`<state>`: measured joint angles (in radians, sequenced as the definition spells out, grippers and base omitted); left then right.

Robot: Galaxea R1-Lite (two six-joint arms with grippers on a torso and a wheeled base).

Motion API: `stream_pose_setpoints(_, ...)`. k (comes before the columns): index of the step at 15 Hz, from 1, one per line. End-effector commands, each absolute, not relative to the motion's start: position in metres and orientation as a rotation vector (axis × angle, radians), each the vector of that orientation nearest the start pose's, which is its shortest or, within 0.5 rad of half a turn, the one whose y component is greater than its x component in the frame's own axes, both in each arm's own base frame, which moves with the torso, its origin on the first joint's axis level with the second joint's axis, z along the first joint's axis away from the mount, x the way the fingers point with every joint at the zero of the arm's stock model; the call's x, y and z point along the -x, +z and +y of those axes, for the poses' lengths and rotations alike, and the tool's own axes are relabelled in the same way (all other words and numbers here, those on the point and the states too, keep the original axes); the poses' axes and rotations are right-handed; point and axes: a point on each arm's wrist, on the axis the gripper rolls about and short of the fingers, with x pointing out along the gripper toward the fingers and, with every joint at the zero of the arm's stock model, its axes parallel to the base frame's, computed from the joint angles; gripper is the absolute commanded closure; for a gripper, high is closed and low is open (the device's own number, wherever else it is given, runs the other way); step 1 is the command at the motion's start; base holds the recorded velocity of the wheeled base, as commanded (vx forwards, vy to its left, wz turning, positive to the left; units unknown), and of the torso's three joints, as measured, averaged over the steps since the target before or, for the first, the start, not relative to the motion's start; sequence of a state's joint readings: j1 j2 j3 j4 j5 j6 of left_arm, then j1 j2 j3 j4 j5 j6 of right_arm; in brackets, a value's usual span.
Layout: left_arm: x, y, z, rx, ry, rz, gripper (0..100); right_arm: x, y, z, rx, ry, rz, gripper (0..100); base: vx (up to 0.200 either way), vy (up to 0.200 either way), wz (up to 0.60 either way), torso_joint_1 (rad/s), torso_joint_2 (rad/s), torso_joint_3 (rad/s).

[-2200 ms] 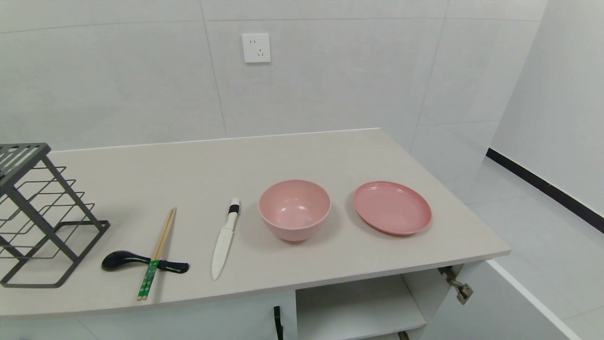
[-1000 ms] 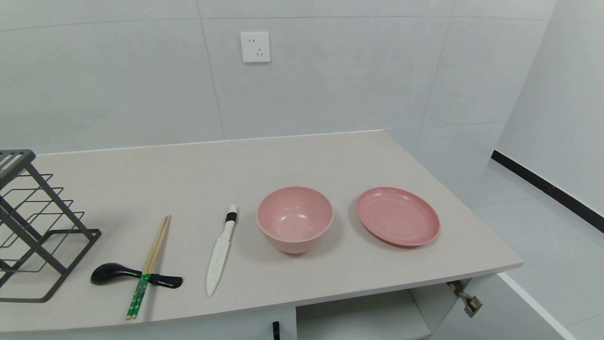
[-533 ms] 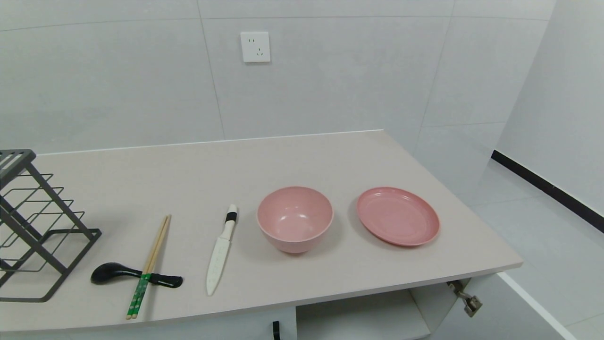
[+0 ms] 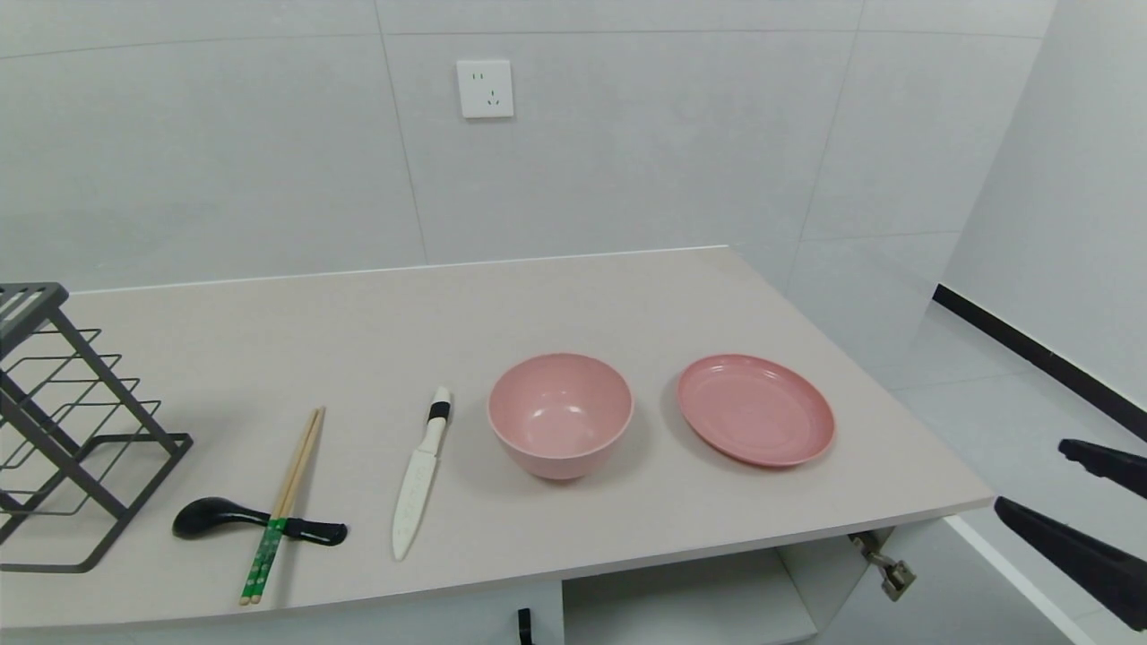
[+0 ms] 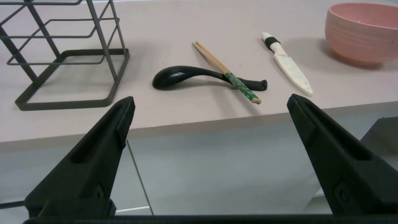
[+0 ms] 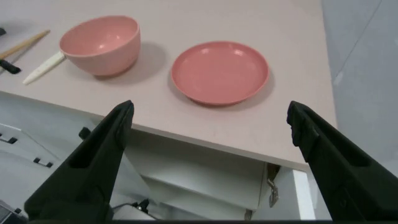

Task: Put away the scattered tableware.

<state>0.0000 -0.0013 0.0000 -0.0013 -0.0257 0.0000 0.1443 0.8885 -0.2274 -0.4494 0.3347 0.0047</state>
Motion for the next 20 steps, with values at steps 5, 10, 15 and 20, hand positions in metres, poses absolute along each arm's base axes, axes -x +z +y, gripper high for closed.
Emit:
stream_pose_setpoints(5, 0.023, 0.076, -0.001, 0.003, -0.025, -0.001, 0, -0.133, 0.136, 0.027, -0.001, 0.481, 0.381, 0, 0.0, 0.0, 0.0, 0.0, 0.0, 0.0)
stream_pose_setpoints(10, 0.023, 0.076, -0.001, 0.006, -0.023, -0.001, 0, -0.166, 0.129, 0.032, 0.005, 0.488, 0.445, 0, 0.0, 0.0, 0.0, 0.0, 0.0, 0.0)
stream_pose_setpoints(15, 0.023, 0.076, 0.0, 0.008, -0.021, -0.001, 0, -0.217, 0.134, 0.037, -0.06, 0.493, 0.469, 0, 0.0, 0.0, 0.0, 0.0, 0.0, 0.0)
stream_pose_setpoints(20, 0.023, 0.076, 0.0, 0.008, -0.021, -0.001, 0, -0.237, 0.127, 0.037, -0.077, 0.469, 0.501, 0, 0.0, 0.0, 0.0, 0.0, 0.0, 0.0)
